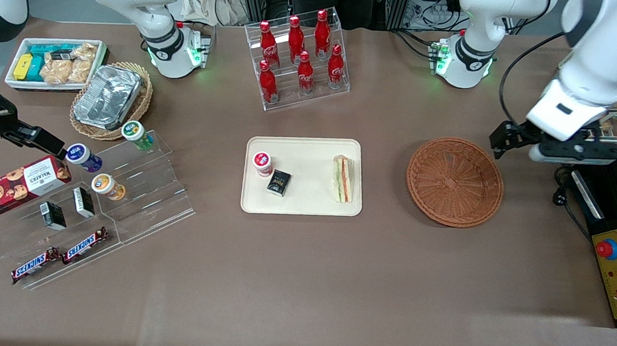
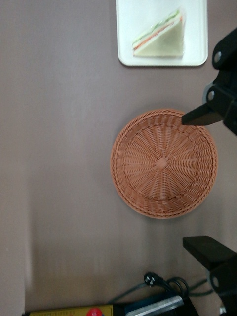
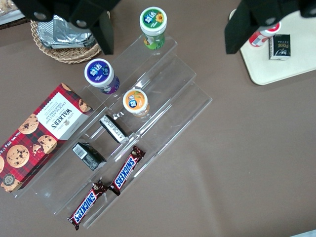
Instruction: Place sandwich from basket to tray
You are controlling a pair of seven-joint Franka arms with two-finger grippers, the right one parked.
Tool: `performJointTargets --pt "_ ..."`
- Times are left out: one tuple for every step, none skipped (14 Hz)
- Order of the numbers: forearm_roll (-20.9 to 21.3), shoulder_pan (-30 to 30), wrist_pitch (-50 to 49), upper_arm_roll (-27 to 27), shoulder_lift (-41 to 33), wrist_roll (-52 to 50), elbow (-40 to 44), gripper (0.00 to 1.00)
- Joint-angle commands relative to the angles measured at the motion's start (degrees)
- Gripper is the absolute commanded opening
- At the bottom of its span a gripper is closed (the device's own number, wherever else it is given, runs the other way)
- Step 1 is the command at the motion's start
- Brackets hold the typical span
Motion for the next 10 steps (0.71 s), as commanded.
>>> performJointTargets --pt "-3.6 -0.8 -1.9 2.1 -0.3 3.6 1.7 0.99" --pt "-3.4 -0.8 -2.5 2.1 0.6 3.6 2.7 0.99" --pt "-3.1 -0.8 -2.7 2.1 1.4 3.7 3.3 0.99" --pt "-3.2 -0.8 -2.7 2.1 2.5 3.6 3.9 0.99" --pt "-3.0 -0.8 -2.7 2.1 3.7 3.7 5.7 0.99" --pt "-3.0 -0.8 -3.3 2.1 4.8 3.6 7.2 0.99" --pt "-3.0 -0.8 -4.2 2.1 5.7 3.7 8.7 0.99" --pt "-2.8 -0.8 -4.8 2.1 6.2 3.7 9.5 0.99" --pt "-1.5 -0.8 -4.8 2.1 6.1 3.7 9.5 0.99" --pt "-0.5 -0.8 -4.7 2.1 5.7 3.8 9.4 0.99"
